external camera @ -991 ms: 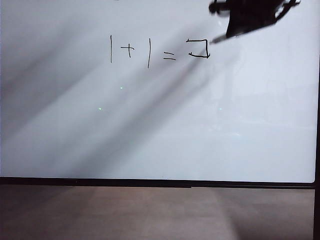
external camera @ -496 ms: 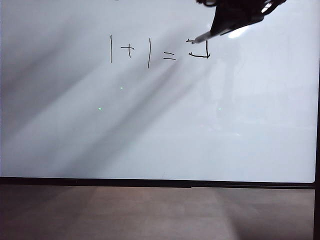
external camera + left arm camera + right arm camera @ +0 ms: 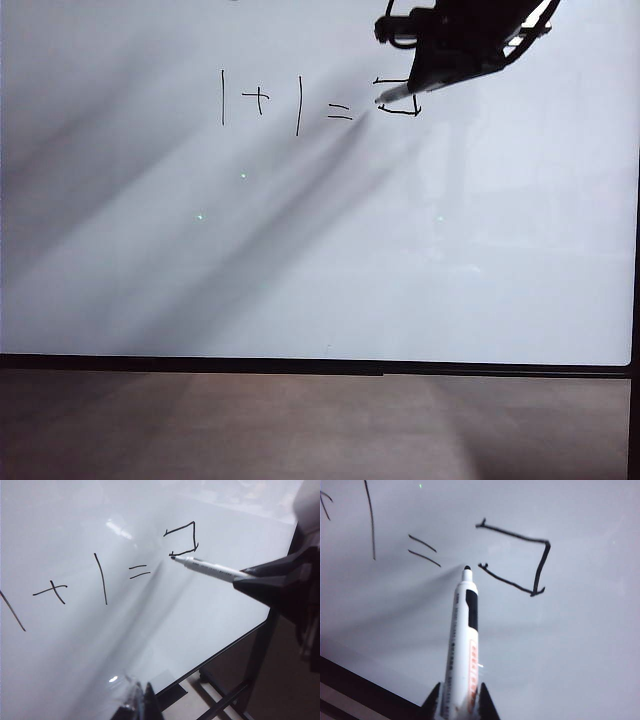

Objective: Reach to the right to find the marker pen, pick it up, and write the answer to the math problem on the whiteboard.

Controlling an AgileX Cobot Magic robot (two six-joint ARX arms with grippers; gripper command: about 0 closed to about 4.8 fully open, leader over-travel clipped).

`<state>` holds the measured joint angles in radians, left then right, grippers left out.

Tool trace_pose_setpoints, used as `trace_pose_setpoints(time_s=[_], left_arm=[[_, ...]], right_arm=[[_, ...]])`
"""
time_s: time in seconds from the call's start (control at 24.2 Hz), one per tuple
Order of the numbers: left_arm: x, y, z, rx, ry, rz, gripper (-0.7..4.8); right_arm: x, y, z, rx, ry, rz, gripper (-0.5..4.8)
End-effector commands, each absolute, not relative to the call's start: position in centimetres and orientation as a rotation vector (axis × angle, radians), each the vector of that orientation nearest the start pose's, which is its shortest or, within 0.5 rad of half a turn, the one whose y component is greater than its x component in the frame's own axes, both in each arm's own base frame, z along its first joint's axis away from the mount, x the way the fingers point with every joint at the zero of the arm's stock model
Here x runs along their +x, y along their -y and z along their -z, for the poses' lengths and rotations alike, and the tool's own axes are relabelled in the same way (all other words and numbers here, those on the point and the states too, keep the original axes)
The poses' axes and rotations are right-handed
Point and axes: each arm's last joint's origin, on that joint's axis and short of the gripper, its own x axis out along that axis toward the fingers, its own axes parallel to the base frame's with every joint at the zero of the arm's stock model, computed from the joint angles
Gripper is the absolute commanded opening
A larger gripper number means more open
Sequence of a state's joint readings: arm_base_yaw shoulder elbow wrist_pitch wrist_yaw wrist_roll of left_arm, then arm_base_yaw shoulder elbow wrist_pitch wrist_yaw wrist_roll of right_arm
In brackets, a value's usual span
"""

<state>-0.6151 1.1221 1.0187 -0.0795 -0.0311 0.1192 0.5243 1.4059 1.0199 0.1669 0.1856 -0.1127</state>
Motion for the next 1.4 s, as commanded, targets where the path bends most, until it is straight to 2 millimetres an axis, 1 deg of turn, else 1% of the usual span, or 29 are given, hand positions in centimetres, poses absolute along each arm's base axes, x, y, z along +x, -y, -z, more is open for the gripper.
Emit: trace_pose_setpoints(time_s=[0.04, 0.5, 0.99, 1.4], left_arm=[[20.4, 14.3, -36.0, 0.172, -0.129, 0.589, -0.05], [20.4, 14.3, -36.1, 0.172, -0.129, 0.589, -0.05], [20.4, 14.3, -36.1, 0.174, -0.128, 0.589, -0.05], [20.4, 14.3, -36.0, 0.175, -0.130, 0.590, -0.05]], right_arm=[[28.1, -15.4, -31.1, -0.182, -0.158, -0.324, -0.06], [28.3, -15.2, -31.4, -0.192, -0.126, -0.319, -0.06], [28.7, -15.3, -31.1, -0.190, -0.125, -0.335, -0.06], [29.3, -15.0, -30.6, -0.191, -0.138, -0.338, -0.06]])
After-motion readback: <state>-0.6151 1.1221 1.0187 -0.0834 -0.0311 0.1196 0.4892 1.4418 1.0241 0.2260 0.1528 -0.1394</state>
